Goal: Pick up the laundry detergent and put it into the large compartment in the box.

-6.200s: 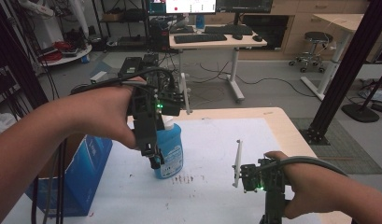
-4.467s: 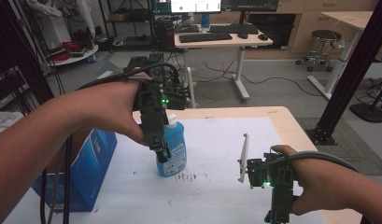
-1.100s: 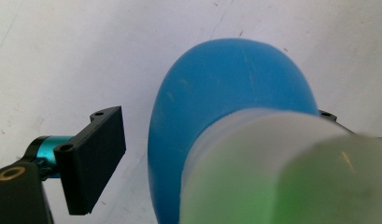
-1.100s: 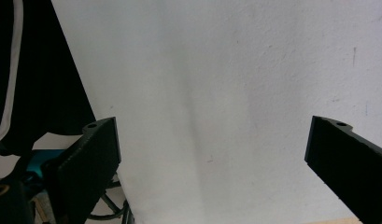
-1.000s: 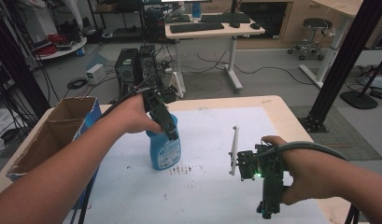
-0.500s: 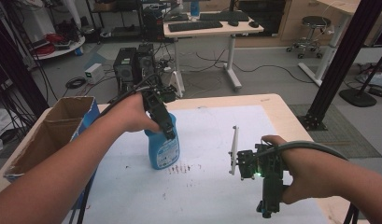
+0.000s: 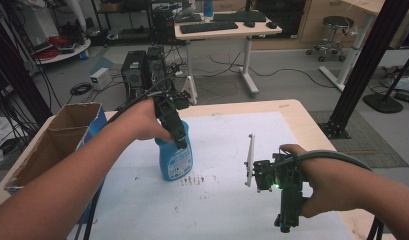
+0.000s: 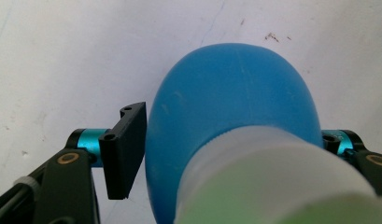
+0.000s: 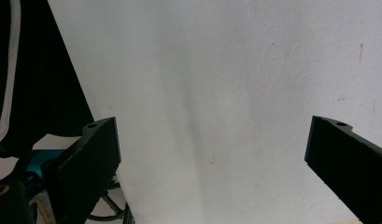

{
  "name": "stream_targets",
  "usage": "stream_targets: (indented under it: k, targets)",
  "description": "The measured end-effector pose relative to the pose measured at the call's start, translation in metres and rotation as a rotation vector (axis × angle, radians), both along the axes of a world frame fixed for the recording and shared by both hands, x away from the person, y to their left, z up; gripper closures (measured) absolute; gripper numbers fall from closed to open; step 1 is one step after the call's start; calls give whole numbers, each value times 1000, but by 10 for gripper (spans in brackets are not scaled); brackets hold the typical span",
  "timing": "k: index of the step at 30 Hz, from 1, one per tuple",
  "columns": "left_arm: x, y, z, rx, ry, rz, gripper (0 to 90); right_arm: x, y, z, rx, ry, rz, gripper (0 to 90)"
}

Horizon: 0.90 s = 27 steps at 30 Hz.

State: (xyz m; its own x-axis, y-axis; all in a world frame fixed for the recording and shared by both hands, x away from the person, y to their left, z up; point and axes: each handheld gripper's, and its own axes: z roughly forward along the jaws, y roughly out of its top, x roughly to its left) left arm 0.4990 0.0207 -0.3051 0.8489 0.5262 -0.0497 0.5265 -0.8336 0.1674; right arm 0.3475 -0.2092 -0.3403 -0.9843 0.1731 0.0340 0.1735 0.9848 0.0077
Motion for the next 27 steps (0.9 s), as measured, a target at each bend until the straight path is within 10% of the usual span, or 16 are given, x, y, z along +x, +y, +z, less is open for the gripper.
stream_targets:
  k: [27]
  targets:
    - [-2, -2, 2, 28, 25, -28, 400, 1, 3, -2, 3, -1, 14, 25]
